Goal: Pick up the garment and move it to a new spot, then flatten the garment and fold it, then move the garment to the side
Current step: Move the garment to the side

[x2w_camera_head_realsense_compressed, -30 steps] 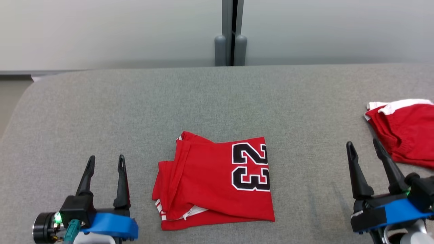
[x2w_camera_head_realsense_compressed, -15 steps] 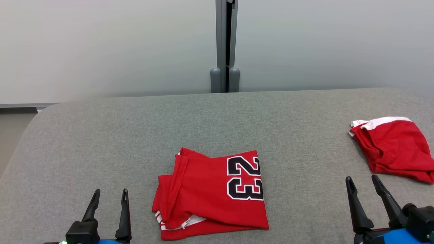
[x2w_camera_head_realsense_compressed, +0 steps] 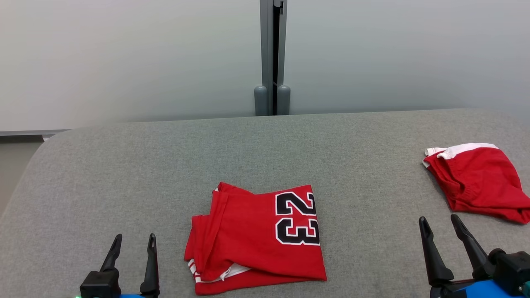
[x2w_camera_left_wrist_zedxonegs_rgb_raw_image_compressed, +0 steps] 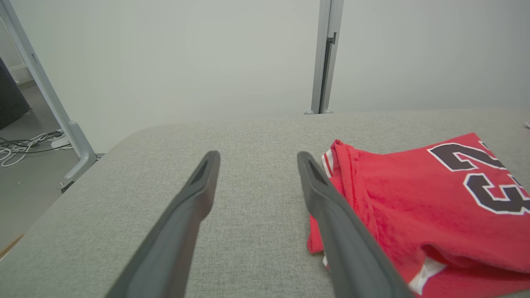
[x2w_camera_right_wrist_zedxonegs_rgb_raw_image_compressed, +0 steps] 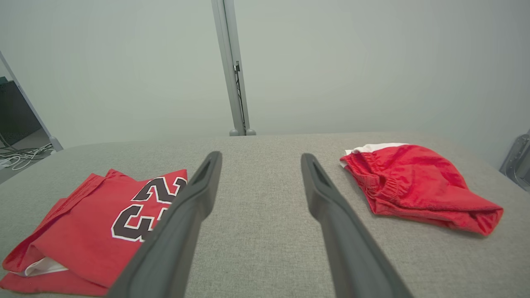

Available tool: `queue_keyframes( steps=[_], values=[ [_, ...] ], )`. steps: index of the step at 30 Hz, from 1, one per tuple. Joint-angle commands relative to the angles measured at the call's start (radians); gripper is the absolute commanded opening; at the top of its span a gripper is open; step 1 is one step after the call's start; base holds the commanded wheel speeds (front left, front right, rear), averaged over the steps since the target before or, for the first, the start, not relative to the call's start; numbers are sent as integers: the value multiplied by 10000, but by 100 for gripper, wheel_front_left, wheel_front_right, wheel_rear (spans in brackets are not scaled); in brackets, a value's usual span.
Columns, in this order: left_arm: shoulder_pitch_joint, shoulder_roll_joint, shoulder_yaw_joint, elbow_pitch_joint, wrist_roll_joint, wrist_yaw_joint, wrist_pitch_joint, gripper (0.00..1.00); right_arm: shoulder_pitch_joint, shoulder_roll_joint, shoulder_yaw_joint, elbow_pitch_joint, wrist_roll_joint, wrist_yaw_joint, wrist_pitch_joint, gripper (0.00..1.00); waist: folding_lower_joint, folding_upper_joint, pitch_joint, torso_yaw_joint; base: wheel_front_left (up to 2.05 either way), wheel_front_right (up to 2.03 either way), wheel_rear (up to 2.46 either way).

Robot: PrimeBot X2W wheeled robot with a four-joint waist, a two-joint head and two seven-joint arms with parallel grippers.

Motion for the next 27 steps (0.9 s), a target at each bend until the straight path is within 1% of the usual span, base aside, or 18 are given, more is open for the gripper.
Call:
queue_keyframes(
  steps=[1,16,22,27],
  values=[
    [-144,43,46,15,-60,50,-25,100,107,45,-11,-56,-95,1,45,100,0,1,-1,-11,0,0,0],
    [-289,-28,77,-94,-171,103,-191,100,67,88,-148,-143,-123,1,247,100,0,1,198,96,0,0,0],
    [-969,-88,106,-391,5,54,-302,100,-580,-130,235,216,41,1,353,100,0,1,1109,479,0,0,0],
    [-1718,-280,57,-536,222,-22,-394,100,-1444,-359,1126,1293,225,1,274,100,0,1,2012,959,0,0,0]
  ],
)
